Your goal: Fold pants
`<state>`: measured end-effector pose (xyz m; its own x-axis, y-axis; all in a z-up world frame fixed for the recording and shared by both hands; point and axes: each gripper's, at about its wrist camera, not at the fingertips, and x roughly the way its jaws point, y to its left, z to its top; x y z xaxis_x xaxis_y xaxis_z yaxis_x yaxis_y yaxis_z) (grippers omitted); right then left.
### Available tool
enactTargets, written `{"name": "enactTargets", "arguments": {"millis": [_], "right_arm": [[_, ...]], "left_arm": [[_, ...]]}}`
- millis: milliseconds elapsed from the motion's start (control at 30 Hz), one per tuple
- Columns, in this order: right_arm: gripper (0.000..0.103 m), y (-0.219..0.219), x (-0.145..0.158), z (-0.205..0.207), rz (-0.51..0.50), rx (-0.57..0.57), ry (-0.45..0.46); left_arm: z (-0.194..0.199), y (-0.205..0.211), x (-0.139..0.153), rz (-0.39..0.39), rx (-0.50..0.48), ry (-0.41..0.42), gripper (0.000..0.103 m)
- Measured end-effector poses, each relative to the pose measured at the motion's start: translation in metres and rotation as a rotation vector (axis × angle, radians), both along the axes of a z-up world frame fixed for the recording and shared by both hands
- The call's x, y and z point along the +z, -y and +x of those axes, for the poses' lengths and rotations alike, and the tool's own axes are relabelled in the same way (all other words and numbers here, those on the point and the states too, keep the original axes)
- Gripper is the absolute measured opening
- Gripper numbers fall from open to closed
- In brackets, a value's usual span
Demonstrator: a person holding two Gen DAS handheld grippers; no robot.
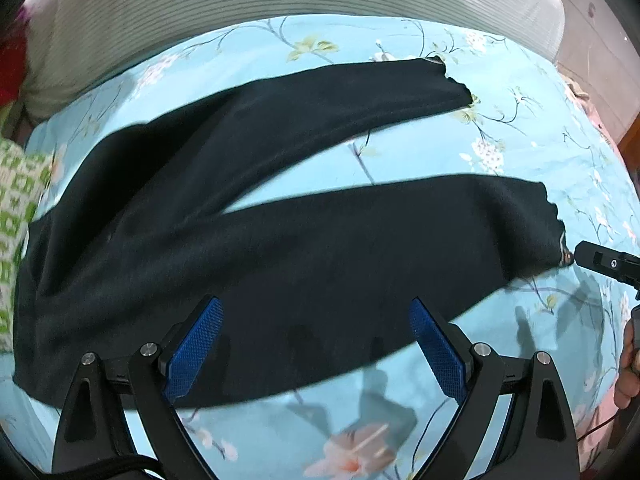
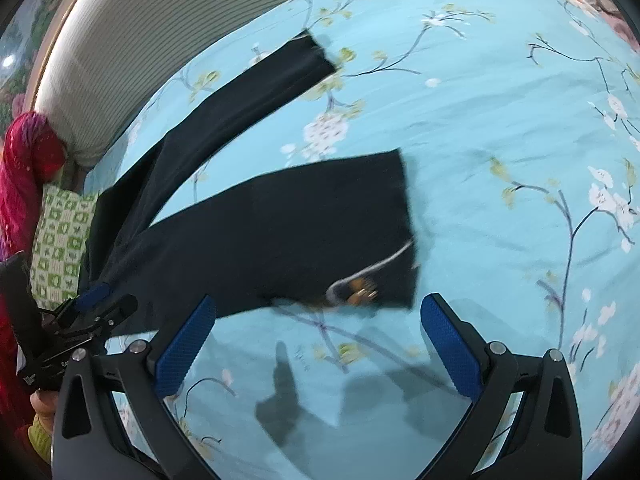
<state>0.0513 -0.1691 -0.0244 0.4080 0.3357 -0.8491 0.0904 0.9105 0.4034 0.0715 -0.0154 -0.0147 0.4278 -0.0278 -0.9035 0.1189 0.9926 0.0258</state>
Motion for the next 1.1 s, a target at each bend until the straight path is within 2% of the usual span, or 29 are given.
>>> {"name": "enactTargets", "arguments": {"millis": [100,200,533,600,700,867,900,933,967,1033,1100], "right_arm": [[0.102,0.014,-0.002,0.009,0.012,-0.026,-0.006],[0.102,0.024,0.001,0.024,0.018,-0.032,0.004],[0.102,0.033,0.019,0.116,0.014,0.033,0.069],[0.102,0.032,0.018,0.131,0.004,0.065,0.054],[0.102,0.039,0.012,0.133,0.025,0.081,0.02],[0.099,0.049,-0.009,0.111,0.054,0.089,-0.068],[0.098,0.052,-0.013,0.105,0.058,0.092,-0.088],[0.097,0.054,-0.015,0.102,0.062,0.092,-0.096],[0.096,0.057,-0.015,0.095,0.075,0.083,-0.101],[0.096,0.061,-0.013,0.081,0.11,0.07,-0.111],[0.092,0.062,-0.01,0.063,0.142,0.062,-0.119]], "left_arm": [[0.016,0.005,0.003,-0.006,-0.013,-0.005,0.095],[0.038,0.009,0.007,0.02,-0.025,0.0,0.095],[0.094,-0.021,0.028,0.087,0.015,0.044,0.095],[0.097,-0.024,0.029,0.086,0.025,0.047,0.095],[0.101,-0.026,0.026,0.053,0.013,0.032,0.095],[0.104,0.013,0.011,0.007,-0.161,-0.021,0.095],[0.104,0.026,0.009,0.002,-0.209,-0.033,0.095],[0.106,0.045,0.007,-0.009,-0.3,-0.048,0.095],[0.107,0.051,0.006,-0.013,-0.328,-0.053,0.095],[0.112,0.083,0.006,-0.04,-0.477,-0.087,0.095],[0.119,0.102,0.005,-0.059,-0.557,-0.117,0.095]]}}
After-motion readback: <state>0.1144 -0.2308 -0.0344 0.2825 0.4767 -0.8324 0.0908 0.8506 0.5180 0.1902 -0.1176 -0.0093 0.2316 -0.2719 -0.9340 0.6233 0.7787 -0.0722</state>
